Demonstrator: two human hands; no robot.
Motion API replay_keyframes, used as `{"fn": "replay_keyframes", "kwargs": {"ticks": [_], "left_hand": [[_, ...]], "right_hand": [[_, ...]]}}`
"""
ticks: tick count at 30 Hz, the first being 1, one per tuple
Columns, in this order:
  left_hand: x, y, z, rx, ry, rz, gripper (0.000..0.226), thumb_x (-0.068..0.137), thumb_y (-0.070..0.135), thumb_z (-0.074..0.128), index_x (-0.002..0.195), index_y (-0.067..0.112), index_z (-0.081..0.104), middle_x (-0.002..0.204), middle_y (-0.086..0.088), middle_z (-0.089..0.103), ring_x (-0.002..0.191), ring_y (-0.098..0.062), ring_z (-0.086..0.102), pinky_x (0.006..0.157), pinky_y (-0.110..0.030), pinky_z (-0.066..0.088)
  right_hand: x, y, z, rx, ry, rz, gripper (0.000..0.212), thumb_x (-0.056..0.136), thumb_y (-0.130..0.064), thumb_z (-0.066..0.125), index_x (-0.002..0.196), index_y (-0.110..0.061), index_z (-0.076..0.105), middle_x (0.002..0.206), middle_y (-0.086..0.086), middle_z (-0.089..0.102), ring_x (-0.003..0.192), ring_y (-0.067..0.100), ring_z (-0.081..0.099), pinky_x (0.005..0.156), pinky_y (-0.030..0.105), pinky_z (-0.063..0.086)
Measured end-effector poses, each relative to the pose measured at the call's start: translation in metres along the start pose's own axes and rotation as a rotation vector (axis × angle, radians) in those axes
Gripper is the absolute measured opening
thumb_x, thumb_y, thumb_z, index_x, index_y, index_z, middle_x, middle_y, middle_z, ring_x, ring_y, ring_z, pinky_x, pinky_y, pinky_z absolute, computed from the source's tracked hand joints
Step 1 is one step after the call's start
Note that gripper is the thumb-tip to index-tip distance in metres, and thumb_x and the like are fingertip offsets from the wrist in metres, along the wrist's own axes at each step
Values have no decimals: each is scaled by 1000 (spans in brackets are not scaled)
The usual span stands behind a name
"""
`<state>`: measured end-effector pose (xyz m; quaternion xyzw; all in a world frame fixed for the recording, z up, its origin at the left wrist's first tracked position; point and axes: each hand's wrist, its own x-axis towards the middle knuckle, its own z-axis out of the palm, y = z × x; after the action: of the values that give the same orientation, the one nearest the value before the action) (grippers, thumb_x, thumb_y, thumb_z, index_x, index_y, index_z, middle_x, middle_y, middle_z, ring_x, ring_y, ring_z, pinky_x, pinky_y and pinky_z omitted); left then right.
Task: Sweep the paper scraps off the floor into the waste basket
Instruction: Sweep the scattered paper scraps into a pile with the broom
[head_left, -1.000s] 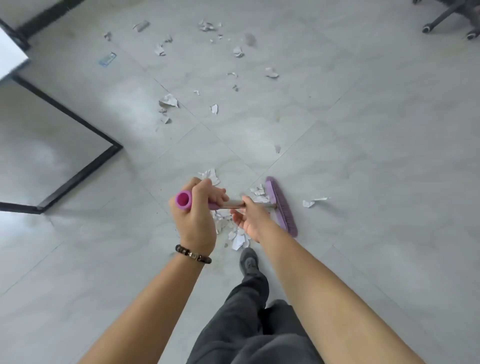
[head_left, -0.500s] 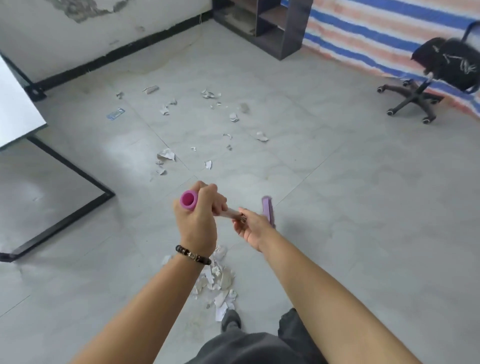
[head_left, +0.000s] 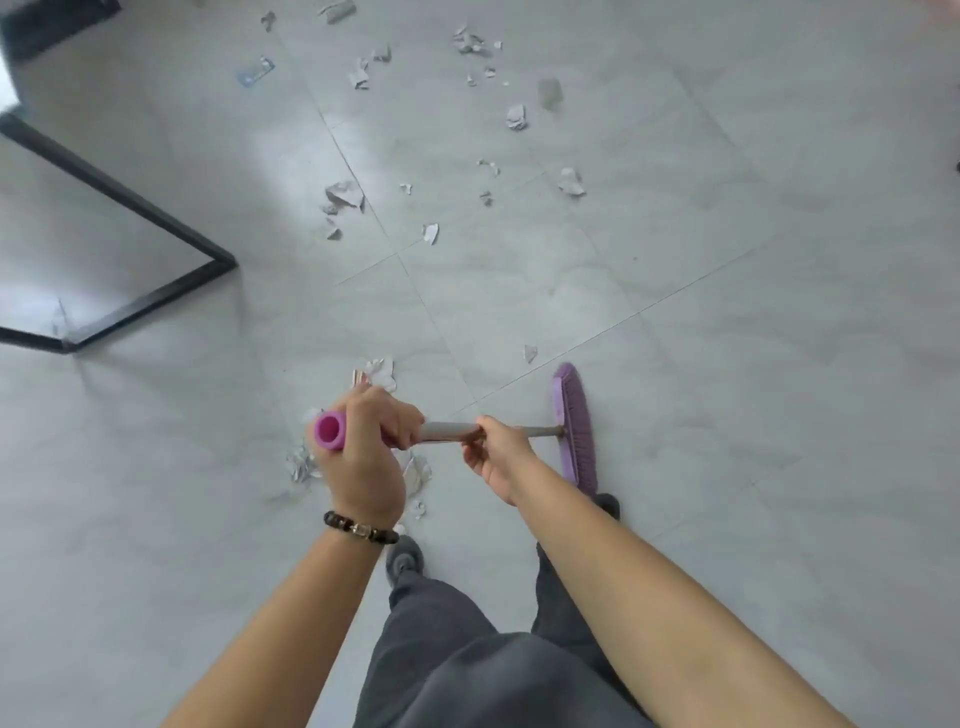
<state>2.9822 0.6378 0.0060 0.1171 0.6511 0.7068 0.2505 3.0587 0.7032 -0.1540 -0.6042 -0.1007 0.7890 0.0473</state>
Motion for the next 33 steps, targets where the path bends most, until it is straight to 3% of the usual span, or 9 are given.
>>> {"fn": "replay_keyframes", "kwargs": {"ticks": [5,10,13,17,21,25,28,33], "left_hand": [[0,32,13,-68,383,65,31,69,8,44,40,18,38,37,-2,27,39,-24,22,51,-33,31],[-4,65,13,-138,535,104,33,70,11,49,40,16,37,37,-2,26,43,-25,22,50,-30,35],[6,74,13,-220,521,141,30,68,13,52,42,15,37,38,-3,26,41,-22,28,52,-30,39],[21,62,11,-290,373,89,30,71,15,55,44,15,42,42,-4,34,43,-23,39,61,-33,48],[37,19,10,-251,226,-8,35,83,15,56,49,13,50,51,-9,50,61,-29,58,82,-44,53],[43,-13,-10,-208,296,-127,37,89,21,59,54,10,52,60,-13,54,72,-29,62,88,-45,53],[37,-14,-41,-190,408,-117,42,89,24,60,51,9,51,57,-12,47,65,-28,54,79,-42,53],[43,39,-73,-101,538,85,48,82,31,64,42,14,45,41,-3,41,49,-26,43,65,-42,45]], "right_hand": [[-11,3,24,-188,-210,129,15,102,-14,51,95,-2,57,72,12,61,52,11,55,44,17,48],[-38,-17,48,-328,-324,136,10,99,-11,56,96,-2,58,67,10,60,50,11,55,44,16,47],[-43,-35,62,-350,-292,41,9,95,-9,58,95,0,59,66,10,59,49,12,55,44,18,46],[-30,-70,63,-338,-179,-88,13,97,-11,56,87,-3,56,68,10,59,54,14,55,42,17,46],[16,-102,48,-366,-6,-180,21,98,-21,58,103,-1,56,77,11,61,56,13,58,44,19,50],[63,-85,48,-443,130,-189,38,97,-28,58,119,4,54,94,15,62,58,14,59,49,22,52],[67,-41,69,-498,91,-122,28,100,-24,53,115,-1,54,92,13,59,62,14,58,50,22,52],[27,21,126,-497,-193,90,21,103,-24,50,106,-5,57,72,5,56,56,10,55,49,19,49]]}}
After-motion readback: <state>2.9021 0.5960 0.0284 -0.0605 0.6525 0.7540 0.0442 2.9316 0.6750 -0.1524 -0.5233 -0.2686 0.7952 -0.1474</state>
